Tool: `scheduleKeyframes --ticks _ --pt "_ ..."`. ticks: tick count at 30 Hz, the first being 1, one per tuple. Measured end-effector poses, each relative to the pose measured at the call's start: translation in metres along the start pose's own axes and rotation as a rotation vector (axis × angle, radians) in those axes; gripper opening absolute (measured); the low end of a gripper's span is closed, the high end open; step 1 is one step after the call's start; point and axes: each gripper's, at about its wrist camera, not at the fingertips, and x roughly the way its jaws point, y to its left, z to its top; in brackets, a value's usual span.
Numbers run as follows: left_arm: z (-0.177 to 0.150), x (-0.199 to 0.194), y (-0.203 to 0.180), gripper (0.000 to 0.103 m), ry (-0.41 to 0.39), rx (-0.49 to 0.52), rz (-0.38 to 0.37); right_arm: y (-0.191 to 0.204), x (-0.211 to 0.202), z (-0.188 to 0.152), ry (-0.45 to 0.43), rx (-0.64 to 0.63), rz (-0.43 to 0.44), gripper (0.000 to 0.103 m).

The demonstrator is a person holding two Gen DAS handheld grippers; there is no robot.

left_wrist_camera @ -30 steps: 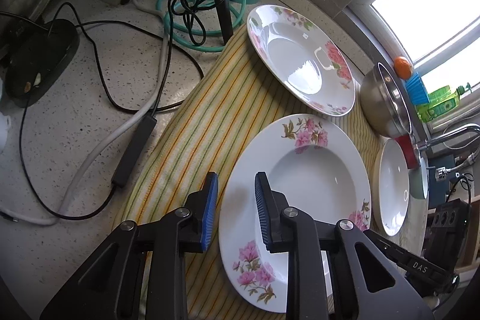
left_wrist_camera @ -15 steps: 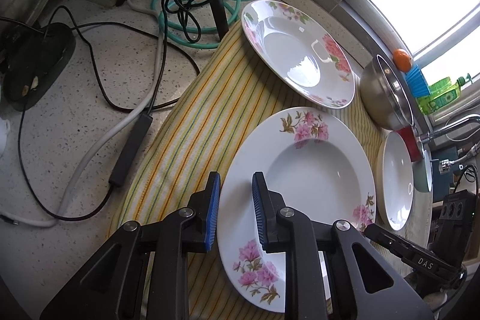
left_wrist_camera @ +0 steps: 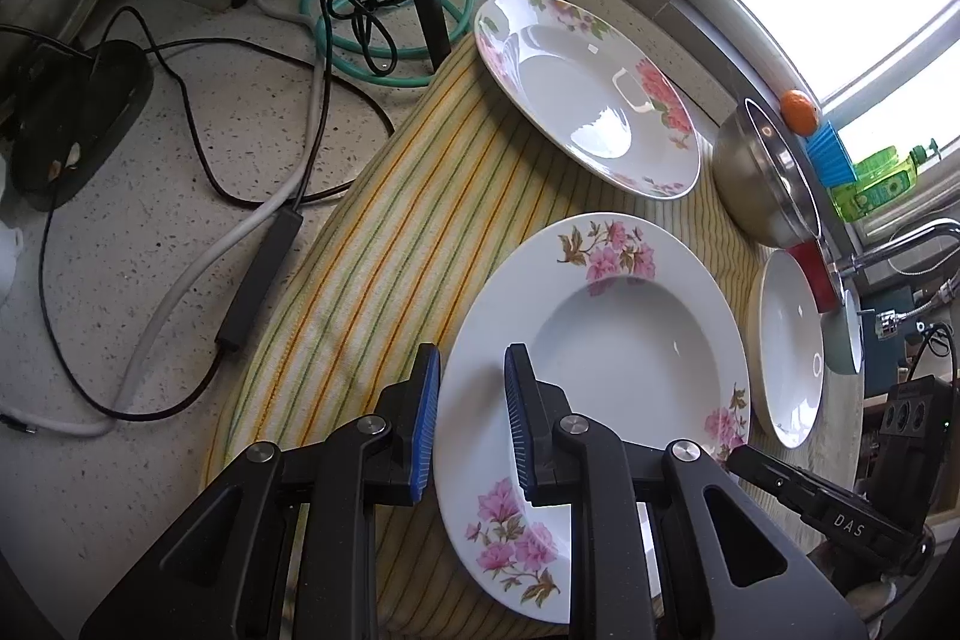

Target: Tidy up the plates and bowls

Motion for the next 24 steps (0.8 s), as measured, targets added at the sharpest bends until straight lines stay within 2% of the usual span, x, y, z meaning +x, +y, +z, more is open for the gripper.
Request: scheduleKeyframes --ticks 24 --pt "-0.02 -0.005 -0.01 0.02 0.028 0.008 -0.014 -0.009 -0.013 -0.019 0.013 0.003 -0.016 0.012"
